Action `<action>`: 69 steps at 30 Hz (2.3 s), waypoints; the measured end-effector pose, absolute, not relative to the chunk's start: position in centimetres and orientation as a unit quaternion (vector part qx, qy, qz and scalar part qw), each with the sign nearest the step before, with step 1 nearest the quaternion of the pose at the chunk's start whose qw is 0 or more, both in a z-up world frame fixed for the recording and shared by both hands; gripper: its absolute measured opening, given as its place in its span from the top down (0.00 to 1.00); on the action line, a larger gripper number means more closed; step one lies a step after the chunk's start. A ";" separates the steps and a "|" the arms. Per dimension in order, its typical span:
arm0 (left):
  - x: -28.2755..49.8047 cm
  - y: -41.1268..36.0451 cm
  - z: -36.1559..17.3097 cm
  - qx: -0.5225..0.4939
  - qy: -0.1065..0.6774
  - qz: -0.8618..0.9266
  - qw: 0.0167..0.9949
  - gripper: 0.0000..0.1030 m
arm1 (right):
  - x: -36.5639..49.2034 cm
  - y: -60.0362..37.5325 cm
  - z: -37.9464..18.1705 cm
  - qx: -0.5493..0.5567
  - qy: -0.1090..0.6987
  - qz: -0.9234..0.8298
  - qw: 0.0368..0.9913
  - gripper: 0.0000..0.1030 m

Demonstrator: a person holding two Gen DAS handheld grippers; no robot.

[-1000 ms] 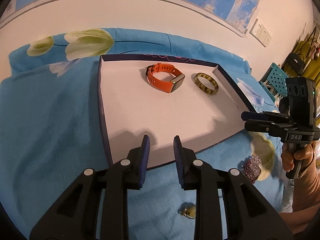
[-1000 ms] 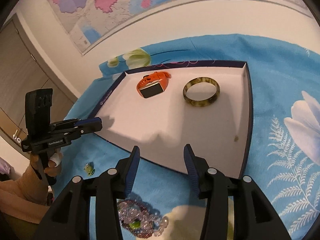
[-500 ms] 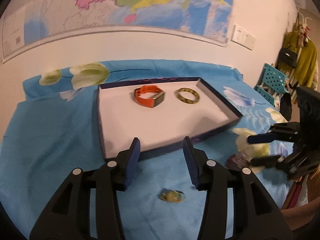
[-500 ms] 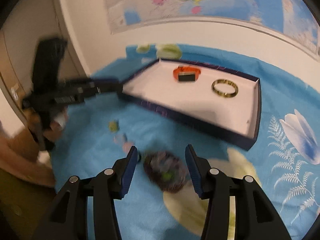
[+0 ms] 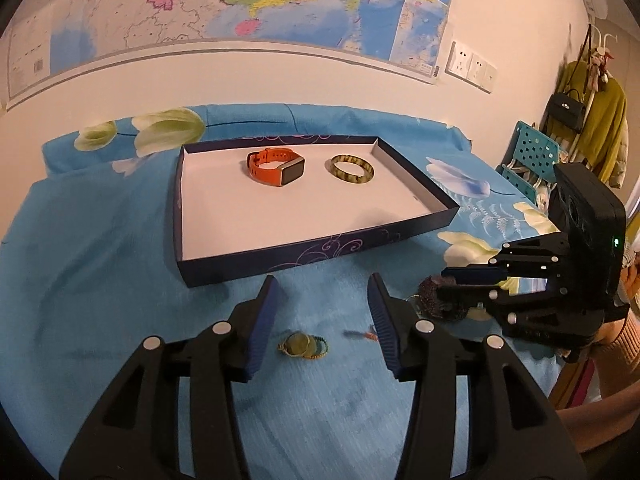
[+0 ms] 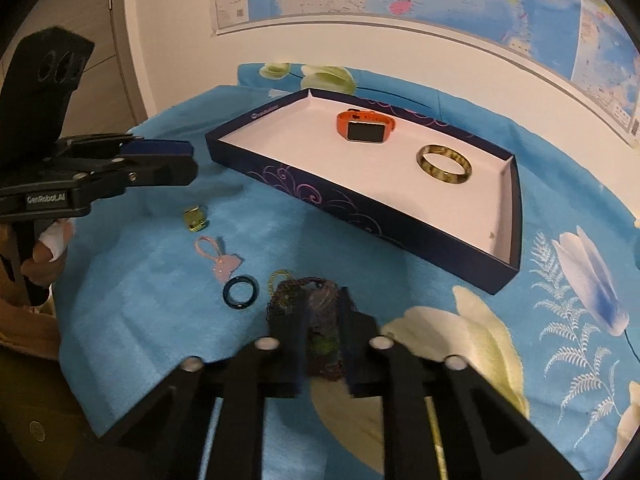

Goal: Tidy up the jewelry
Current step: 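Grasp the clear crystal bracelet with the right tool while the left tool grasps the dark red beaded bracelet, then lift both bracelets and carry them over the box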

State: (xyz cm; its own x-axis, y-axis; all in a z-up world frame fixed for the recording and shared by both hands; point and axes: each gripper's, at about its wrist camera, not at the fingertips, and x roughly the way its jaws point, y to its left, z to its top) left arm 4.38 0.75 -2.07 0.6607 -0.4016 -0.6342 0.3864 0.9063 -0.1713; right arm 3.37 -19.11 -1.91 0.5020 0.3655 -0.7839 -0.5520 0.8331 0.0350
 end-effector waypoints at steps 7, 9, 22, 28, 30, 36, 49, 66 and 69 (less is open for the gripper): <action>3.6 0.4 -1.8 -0.007 0.346 -0.230 0.909 0.56 | 3.3 -21.3 0.0 -0.043 0.407 0.272 0.871 0.92; 3.3 0.1 -1.8 -0.004 0.345 -0.239 0.908 0.55 | 3.3 -22.1 1.0 -0.022 0.397 0.273 0.876 0.92; 2.9 -5.7 -3.4 0.034 0.371 -0.306 0.876 0.63 | 2.7 -24.2 4.3 0.018 0.354 0.265 0.897 0.92; 4.4 -8.8 -4.4 0.056 0.395 -0.319 0.860 0.78 | 2.8 -24.5 3.6 0.028 0.360 0.263 0.895 0.92; 5.0 -9.3 -4.8 0.058 0.404 -0.316 0.857 0.80 | 2.8 -24.7 3.4 0.033 0.362 0.262 0.894 0.92; 6.5 -10.3 -5.4 0.067 0.421 -0.305 0.851 0.86 | 3.0 -25.4 2.8 0.044 0.366 0.259 0.893 0.92; 5.6 -10.5 -3.6 0.057 0.406 -0.324 0.853 0.93 | 2.8 -26.3 2.7 0.059 0.360 0.255 0.896 0.92; 4.6 -7.0 2.5 -0.008 0.345 -0.352 0.870 0.93 | 3.0 -26.4 4.6 0.064 0.335 0.258 0.904 0.92; 5.3 -6.2 3.4 -0.011 0.336 -0.342 0.877 0.93 | 3.6 -26.2 5.0 0.061 0.331 0.259 0.905 0.92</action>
